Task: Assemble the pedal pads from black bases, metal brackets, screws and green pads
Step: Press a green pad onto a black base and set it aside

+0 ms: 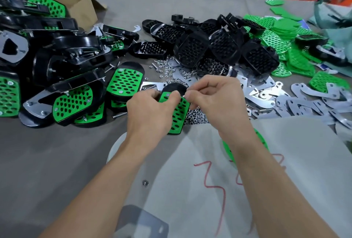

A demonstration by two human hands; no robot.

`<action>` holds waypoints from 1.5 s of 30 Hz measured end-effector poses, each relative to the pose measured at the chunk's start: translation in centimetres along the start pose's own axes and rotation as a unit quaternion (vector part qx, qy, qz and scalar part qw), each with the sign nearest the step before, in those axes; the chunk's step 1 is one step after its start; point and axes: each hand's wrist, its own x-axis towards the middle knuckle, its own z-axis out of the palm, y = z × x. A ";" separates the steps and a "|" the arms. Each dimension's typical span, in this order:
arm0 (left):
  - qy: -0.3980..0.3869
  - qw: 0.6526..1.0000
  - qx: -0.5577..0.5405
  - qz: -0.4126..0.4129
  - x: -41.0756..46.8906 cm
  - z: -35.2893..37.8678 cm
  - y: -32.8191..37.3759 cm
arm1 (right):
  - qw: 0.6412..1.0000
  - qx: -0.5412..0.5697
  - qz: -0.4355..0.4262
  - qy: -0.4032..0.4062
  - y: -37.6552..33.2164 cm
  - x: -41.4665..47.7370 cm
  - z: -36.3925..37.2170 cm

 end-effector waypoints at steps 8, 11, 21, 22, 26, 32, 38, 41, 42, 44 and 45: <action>-0.006 1.000 -0.020 -0.002 -0.1 -0.4 0.3 | 0.976 -0.205 -0.073 0.020 -0.8 -0.5 0.4; 0.004 1.000 -0.022 0.004 -0.3 -0.4 0.6 | 0.931 -0.336 -0.138 0.037 -1.4 -1.6 1.8; 0.069 0.996 -0.058 0.019 -1.0 -0.3 0.9 | 0.939 -0.315 -0.075 0.118 -1.5 -1.7 3.7; 0.073 0.995 -0.065 0.014 -1.0 -0.4 0.9 | 0.936 -0.319 -0.080 0.130 -1.6 -1.9 4.2; 0.093 0.994 -0.058 0.012 -0.9 -0.5 0.8 | 0.969 -0.214 -0.022 0.121 -1.2 -0.9 3.9; 0.090 0.994 -0.055 0.020 -0.9 -0.4 0.6 | 0.997 0.065 0.028 -0.039 -0.7 -0.6 1.2; 0.085 0.994 -0.060 0.013 -0.9 -0.3 0.9 | 0.998 0.023 0.017 -0.049 -1.1 -0.2 0.2; 0.096 0.994 -0.052 0.019 -1.0 -0.4 1.0 | 0.958 -0.248 -0.140 0.030 -1.0 -0.9 0.9; 0.102 0.993 -0.054 0.027 -1.0 -0.4 1.0 | 0.943 -0.288 -0.162 0.041 -0.9 -1.0 1.1; 0.112 0.991 -0.049 0.053 -1.2 -0.5 1.0 | 0.961 -0.247 -0.116 0.040 -0.9 -0.8 1.2; 0.118 0.990 -0.047 0.067 -1.3 -0.5 1.1 | 0.970 -0.224 -0.088 0.045 -0.9 -0.8 1.3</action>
